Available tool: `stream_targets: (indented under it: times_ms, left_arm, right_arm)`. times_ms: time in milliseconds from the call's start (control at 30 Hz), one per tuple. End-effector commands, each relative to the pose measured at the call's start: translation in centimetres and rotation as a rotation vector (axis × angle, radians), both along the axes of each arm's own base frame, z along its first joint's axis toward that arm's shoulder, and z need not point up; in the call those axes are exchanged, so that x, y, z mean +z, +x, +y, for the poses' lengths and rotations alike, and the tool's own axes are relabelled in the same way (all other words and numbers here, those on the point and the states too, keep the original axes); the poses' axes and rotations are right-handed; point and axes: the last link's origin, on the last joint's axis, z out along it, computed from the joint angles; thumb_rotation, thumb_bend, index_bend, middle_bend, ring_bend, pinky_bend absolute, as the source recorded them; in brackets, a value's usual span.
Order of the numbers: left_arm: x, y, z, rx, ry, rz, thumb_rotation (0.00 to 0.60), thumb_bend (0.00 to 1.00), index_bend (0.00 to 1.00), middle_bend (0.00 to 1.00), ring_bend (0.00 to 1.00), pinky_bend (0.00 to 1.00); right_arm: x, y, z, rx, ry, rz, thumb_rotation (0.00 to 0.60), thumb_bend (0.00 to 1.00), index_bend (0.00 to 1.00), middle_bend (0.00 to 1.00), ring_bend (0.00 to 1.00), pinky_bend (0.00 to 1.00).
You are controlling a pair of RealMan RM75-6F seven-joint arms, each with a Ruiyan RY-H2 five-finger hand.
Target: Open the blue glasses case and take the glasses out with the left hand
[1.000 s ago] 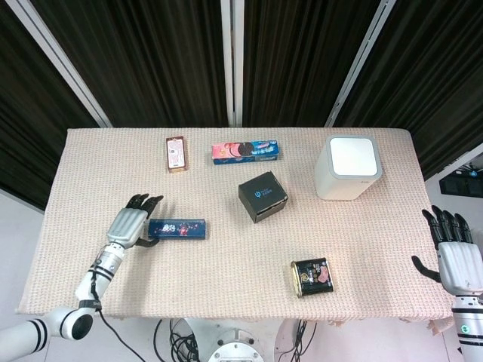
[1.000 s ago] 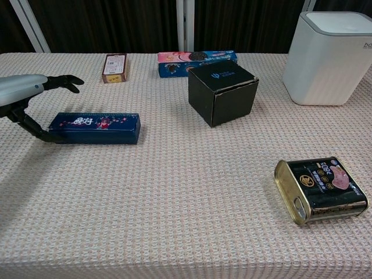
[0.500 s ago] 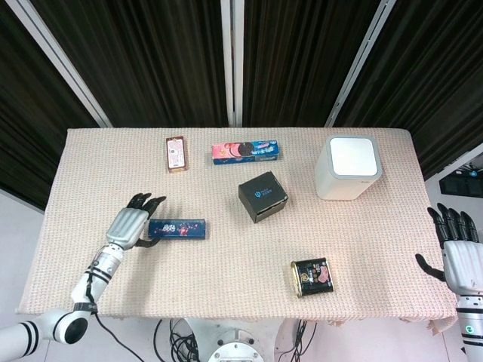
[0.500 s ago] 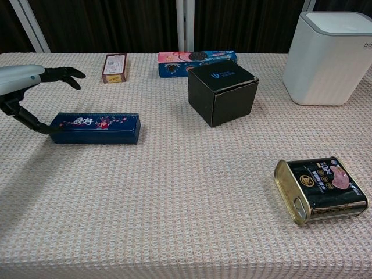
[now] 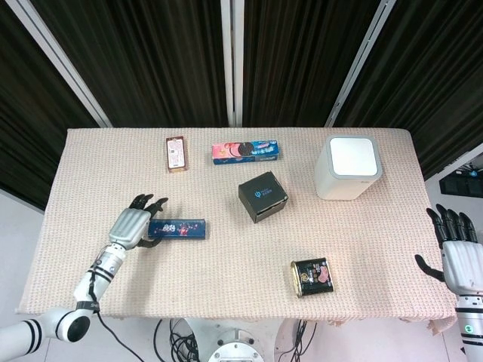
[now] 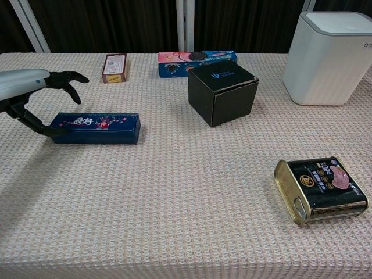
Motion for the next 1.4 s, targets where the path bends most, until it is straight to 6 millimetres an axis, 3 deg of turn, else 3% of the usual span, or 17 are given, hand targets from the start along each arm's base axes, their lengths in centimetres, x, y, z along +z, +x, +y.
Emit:
stream_targets:
  times_ms: [33, 1400]
  left_arm:
    - [-0.08, -0.1, 0.02, 0.004, -0.006, 0.005, 0.6, 0.24, 0.1, 0.26, 0.0, 0.05]
    - [-0.2, 0.1, 0.1, 0.007, -0.021, 0.002, 0.6, 0.31, 0.13, 0.32, 0.0, 0.05]
  right_arm:
    - [-0.01, -0.02, 0.0, 0.0, 0.0, 0.0, 0.6, 0.17, 0.0, 0.0, 0.0, 0.0]
    - [-0.28, -0.19, -0.15, -0.007, 0.012, 0.001, 0.6, 0.17, 0.0, 0.0, 0.0, 0.0]
